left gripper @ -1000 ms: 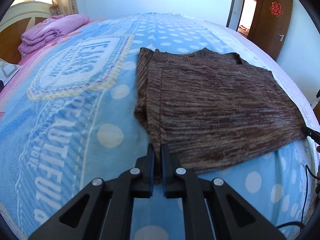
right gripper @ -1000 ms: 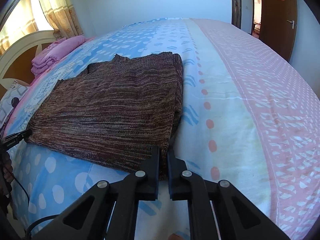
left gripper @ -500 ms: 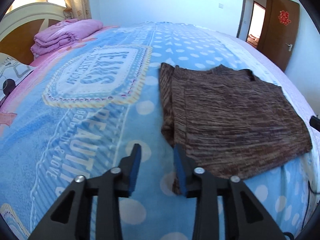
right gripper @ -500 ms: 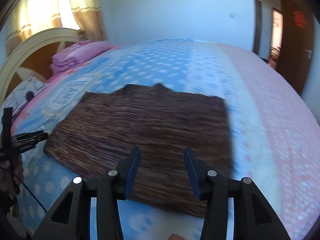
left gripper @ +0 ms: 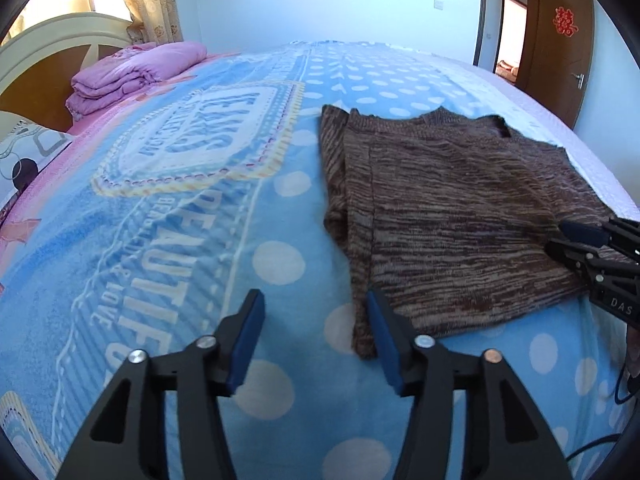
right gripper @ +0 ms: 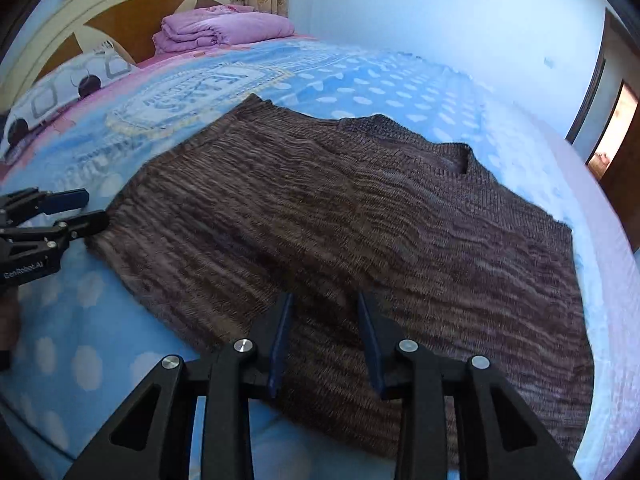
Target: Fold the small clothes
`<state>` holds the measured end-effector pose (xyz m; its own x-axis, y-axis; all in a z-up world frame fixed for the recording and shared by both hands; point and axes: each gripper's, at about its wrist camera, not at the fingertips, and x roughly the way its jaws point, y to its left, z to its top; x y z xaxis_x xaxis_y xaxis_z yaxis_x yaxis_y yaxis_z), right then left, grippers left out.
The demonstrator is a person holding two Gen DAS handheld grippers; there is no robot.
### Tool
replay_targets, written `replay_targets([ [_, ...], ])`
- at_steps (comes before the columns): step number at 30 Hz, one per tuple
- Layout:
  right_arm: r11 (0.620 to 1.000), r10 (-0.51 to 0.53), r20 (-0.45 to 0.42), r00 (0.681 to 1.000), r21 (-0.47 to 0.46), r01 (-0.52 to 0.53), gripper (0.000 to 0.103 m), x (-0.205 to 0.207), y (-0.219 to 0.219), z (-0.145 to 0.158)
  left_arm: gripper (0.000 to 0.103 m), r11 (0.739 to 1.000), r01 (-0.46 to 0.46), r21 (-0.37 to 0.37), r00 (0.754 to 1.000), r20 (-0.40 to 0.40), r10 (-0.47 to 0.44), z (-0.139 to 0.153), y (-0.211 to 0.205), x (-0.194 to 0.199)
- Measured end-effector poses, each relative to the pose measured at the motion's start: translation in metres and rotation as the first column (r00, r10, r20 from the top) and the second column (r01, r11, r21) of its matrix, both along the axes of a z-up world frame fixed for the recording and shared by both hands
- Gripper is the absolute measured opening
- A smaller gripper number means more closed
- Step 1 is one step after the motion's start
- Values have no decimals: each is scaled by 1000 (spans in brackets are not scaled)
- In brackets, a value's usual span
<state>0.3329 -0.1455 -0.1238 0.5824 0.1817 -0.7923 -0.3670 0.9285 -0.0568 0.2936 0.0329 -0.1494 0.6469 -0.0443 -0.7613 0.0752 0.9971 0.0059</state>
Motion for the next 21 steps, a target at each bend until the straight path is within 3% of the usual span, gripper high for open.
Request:
replay_targets([
  [3, 999, 35, 15, 999, 14, -35, 35, -10, 8, 7, 79, 999, -14, 33, 999, 33, 13, 8, 9, -1],
  [7, 995, 99, 43, 994, 8, -100, 40, -18, 35, 8, 83, 996, -49, 68, 997, 66, 44, 22, 28, 6],
  [9, 992, 123, 46, 991, 18, -124, 40, -23, 49, 9, 90, 994, -70, 90, 995, 82, 63, 25, 36, 13],
  [11, 987, 155, 54, 986, 28, -157, 42, -30, 63, 9, 91, 989, -92, 118, 992, 91, 82, 26, 44, 21],
  [13, 983, 179, 53, 982, 27, -181, 55, -35, 75, 9, 92, 987, -97, 130, 992, 89, 86, 26, 49, 28],
  [21, 967, 252, 87, 964, -60, -247, 55, -52, 121, 1, 92, 985, -84, 148, 995, 67, 75, 19, 50, 45],
])
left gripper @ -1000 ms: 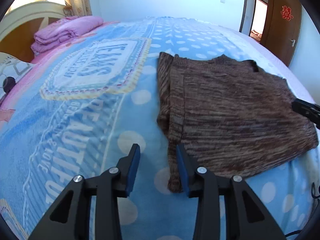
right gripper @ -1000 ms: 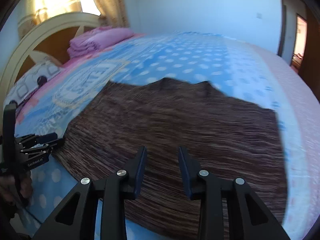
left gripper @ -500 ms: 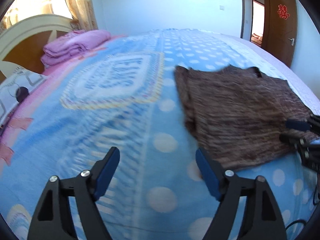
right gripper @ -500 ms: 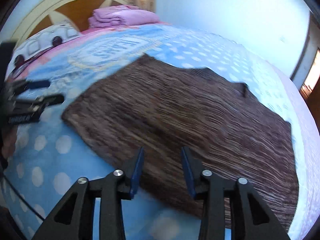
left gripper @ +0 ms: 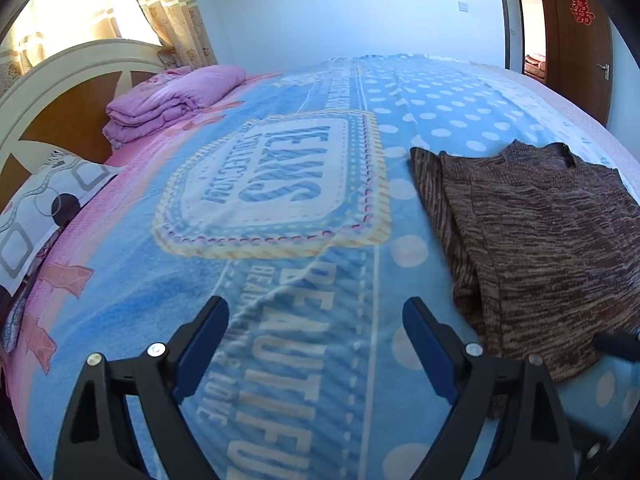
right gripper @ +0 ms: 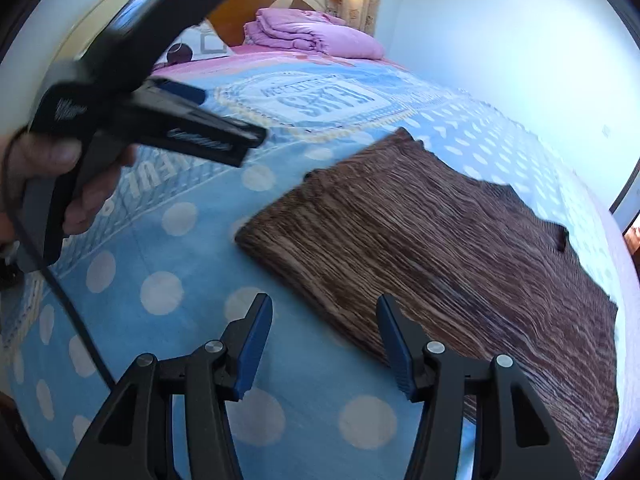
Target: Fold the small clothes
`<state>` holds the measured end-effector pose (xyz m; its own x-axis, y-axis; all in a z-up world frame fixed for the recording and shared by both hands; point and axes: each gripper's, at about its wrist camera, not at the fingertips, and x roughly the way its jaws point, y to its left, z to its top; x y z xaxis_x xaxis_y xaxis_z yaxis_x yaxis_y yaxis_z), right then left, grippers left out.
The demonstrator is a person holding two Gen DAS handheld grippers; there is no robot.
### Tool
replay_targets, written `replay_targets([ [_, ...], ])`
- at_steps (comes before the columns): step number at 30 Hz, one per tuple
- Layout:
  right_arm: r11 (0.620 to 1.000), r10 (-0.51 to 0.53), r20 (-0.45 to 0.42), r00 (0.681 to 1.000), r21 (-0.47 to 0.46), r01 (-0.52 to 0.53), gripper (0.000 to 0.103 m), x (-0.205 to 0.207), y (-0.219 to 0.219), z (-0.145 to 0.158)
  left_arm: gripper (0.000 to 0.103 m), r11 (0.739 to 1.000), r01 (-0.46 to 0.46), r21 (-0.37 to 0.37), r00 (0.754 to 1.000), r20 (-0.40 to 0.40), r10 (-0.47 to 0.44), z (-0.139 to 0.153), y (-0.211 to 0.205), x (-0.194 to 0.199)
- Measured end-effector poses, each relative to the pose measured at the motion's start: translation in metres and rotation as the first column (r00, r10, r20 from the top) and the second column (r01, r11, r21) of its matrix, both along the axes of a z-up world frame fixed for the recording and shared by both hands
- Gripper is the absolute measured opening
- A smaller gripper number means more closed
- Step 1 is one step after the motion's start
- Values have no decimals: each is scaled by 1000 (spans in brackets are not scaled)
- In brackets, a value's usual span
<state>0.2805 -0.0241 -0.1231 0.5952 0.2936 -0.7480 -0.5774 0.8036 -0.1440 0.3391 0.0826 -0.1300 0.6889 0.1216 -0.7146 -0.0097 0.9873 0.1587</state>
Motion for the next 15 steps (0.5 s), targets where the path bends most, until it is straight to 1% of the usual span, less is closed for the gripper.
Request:
replay_targets([
  [4, 999, -2, 25, 1000, -46, 3, 55, 3, 14, -6, 92, 1000, 10, 3, 1000, -3, -10, -1, -4, 9],
  [11, 998, -9, 48, 999, -64, 12, 55, 14, 29, -6, 92, 999, 39, 31, 999, -8, -39, -3, -17, 26],
  [15, 996, -16, 64, 998, -81, 21, 55, 19, 35, -8, 92, 999, 50, 15, 999, -17, -49, -4, -21, 36],
])
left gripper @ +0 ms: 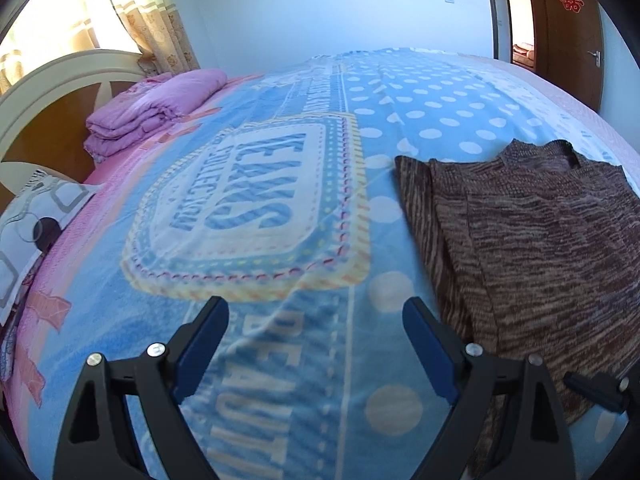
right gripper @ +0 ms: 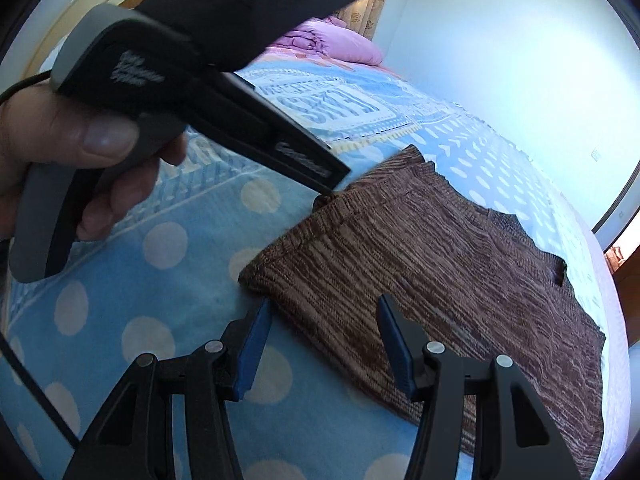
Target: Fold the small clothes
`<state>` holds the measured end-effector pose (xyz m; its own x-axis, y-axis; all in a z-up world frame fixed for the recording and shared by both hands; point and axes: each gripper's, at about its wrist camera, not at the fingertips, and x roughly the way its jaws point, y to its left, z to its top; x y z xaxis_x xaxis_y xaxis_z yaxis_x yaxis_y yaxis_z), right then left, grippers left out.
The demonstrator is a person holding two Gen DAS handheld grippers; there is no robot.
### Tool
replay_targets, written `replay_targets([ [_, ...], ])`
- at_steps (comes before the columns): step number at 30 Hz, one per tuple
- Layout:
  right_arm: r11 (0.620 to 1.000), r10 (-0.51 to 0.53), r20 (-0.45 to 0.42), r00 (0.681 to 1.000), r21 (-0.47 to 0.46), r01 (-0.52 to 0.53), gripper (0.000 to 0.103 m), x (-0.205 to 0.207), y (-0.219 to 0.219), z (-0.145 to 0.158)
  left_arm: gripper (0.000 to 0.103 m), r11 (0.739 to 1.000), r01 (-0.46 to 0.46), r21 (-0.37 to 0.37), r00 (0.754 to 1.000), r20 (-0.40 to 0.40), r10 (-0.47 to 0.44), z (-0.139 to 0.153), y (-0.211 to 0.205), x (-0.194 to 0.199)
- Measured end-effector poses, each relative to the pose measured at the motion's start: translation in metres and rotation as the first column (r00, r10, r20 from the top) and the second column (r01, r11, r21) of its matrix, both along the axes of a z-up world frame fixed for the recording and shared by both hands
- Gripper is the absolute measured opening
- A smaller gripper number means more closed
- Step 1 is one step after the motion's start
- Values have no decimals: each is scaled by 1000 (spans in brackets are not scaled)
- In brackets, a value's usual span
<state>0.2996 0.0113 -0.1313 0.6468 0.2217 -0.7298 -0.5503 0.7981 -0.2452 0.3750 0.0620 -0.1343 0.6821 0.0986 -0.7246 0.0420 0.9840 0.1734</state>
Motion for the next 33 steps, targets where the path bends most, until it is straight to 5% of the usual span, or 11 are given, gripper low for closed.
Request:
replay_targets([
  [14, 1000, -14, 24, 1000, -11, 14, 49, 3, 5, -6, 92, 974, 115, -197, 993, -2, -118, 3, -26, 38],
  [22, 1000, -20, 13, 1000, -2, 20, 48, 7, 4, -9, 85, 963, 131, -235, 986, -71, -151, -14, -46, 74],
  [28, 1000, -21, 35, 999, -14, 21, 47, 0, 8, -9, 44, 936, 174, -307, 973, -90, -210, -19, -51, 85],
  [29, 1000, -19, 33, 999, -10, 19, 46, -1, 8, -9, 20, 935, 179, -307, 972, -91, -217, -19, -52, 85],
  [30, 1000, -16, 31, 999, -7, 16, 42, 0, 8, -10, 10, 935, 177, -308, 972, -97, -216, -19, -52, 86],
  [33, 1000, 0, 30, 1000, -6, 0, 19, -4, 12, -9, 9, 929, 156, -337, 974, -102, -201, -19, -47, 87],
])
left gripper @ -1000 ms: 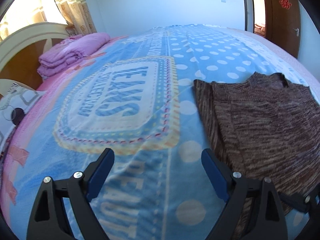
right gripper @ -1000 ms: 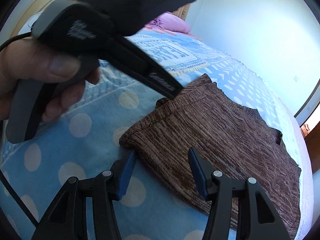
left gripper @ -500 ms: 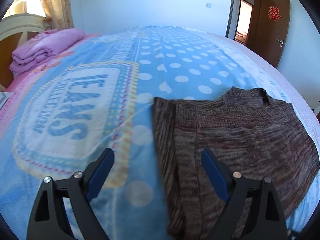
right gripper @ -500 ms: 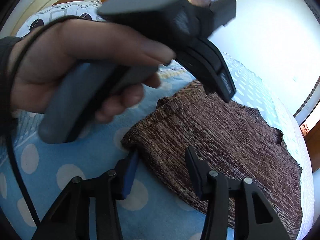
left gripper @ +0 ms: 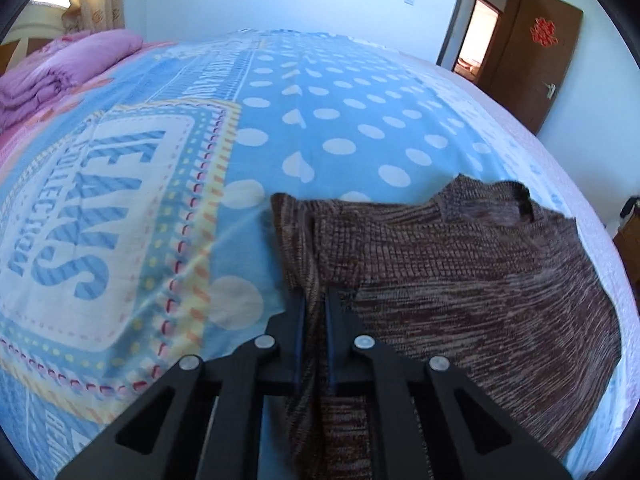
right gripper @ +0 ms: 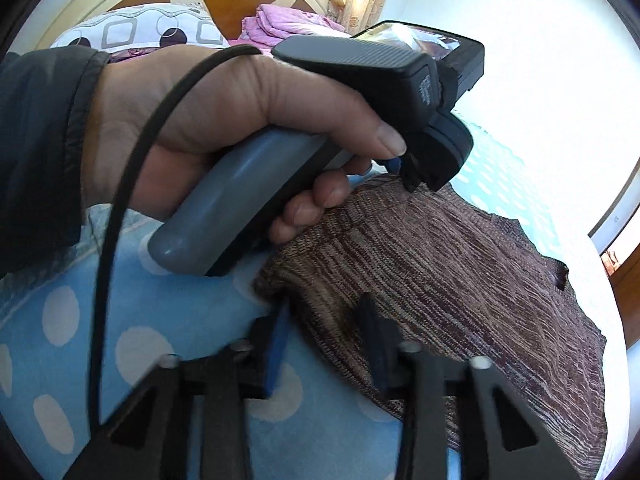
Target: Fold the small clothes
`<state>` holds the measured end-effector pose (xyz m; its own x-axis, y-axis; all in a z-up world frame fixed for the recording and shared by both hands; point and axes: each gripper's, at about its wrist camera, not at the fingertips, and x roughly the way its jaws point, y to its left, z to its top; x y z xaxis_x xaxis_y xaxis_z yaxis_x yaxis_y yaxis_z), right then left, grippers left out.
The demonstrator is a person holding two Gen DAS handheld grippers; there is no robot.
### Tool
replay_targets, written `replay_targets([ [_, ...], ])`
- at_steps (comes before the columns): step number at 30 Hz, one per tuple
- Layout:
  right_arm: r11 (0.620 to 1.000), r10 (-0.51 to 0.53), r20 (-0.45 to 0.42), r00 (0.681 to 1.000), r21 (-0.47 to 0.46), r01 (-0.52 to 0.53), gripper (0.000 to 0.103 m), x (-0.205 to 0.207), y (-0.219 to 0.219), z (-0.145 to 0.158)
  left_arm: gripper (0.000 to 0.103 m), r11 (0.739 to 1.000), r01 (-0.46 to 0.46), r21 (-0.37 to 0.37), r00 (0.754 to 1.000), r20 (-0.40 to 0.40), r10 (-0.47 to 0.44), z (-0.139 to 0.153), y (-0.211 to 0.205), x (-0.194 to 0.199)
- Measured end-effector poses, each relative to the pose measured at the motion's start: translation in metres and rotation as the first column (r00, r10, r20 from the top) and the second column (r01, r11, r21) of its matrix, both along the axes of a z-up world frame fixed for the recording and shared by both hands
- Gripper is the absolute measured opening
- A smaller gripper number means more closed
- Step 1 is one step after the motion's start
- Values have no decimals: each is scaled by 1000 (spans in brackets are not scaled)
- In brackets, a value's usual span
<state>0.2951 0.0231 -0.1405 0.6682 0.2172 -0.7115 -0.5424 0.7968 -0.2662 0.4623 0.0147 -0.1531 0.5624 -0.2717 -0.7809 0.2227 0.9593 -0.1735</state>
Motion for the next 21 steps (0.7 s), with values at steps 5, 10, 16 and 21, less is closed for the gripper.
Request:
replay_targets([
  [5, 1000, -6, 16, 1000, 22, 5, 8, 4, -7, 0, 8, 996, -40, -77, 999, 1, 40, 6, 17, -6],
  [10, 1000, 5, 18, 1000, -8, -5, 8, 5, -6, -5, 8, 990, -71, -120, 997, -42, 66, -2, 25, 0],
  [16, 987, -22, -35, 999, 159, 28, 8, 10, -37, 13, 8, 979, -89, -183, 994, -86, 74, 8, 28, 3],
  [21, 954, -53, -61, 997, 293, 69, 8, 9, -67, 29, 8, 973, -86, -215, 995, -70, 72, 30, 27, -2],
])
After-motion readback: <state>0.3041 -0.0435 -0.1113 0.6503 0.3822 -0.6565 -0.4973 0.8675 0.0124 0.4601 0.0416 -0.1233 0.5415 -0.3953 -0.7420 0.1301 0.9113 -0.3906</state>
